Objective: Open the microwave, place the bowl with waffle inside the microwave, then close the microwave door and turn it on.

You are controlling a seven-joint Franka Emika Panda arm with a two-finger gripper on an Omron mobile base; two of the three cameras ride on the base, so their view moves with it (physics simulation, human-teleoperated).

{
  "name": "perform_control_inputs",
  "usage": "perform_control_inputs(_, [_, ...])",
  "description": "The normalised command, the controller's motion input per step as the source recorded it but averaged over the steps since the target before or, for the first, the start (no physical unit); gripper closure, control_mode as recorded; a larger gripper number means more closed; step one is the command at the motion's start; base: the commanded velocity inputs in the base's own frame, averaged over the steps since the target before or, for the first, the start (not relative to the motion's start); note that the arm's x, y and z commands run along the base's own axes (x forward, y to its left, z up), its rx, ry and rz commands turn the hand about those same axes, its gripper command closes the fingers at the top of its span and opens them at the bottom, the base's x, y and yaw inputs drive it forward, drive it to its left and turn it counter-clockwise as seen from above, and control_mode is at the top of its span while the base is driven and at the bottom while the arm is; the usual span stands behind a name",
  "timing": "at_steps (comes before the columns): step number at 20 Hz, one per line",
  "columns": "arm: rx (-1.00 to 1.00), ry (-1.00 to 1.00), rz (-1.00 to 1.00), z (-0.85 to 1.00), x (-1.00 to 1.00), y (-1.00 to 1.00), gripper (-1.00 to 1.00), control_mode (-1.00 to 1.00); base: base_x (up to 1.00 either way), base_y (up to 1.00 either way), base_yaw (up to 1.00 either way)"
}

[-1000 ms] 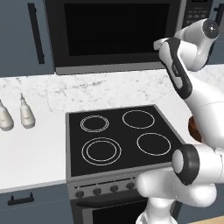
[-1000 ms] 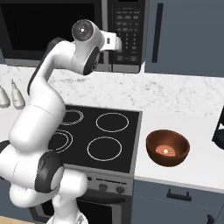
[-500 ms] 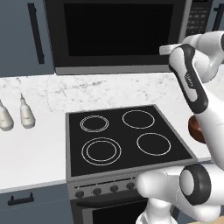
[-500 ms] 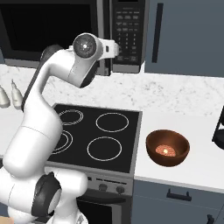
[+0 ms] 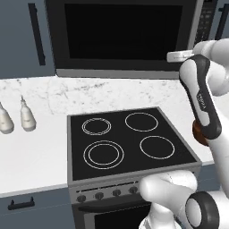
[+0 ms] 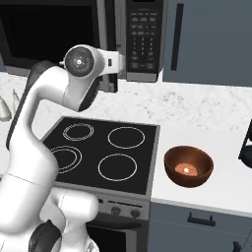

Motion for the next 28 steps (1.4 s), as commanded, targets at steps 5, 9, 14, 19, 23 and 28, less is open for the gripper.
perform_control_inputs(5, [-0.03, -0.03, -0.01, 0.34, -0.72, 1.00, 1.00, -1.00, 0.00, 0.00, 0.00])
perform_control_inputs(9, [0.00, -0.01, -0.01, 0.20, -0.79, 1.00, 1.00, -1.00, 0.00, 0.00, 0.00])
perform_control_inputs(14, [0.00, -0.01, 0.00, 0.01, -0.87, 1.00, 1.00, -1.00, 0.00, 0.00, 0.00])
perform_control_inputs(19, [0.00, -0.02, 0.01, 0.01, -0.83, 1.00, 1.00, -1.00, 0.00, 0.00, 0.00])
perform_control_inputs(23, [-0.02, -0.02, 0.07, 0.00, -0.62, 1.00, 1.00, -1.00, 0.00, 0.00, 0.00])
perform_control_inputs(28, [-0.12, 0.00, 0.03, 0.01, -0.24, 1.00, 1.00, -1.00, 0.00, 0.00, 0.00])
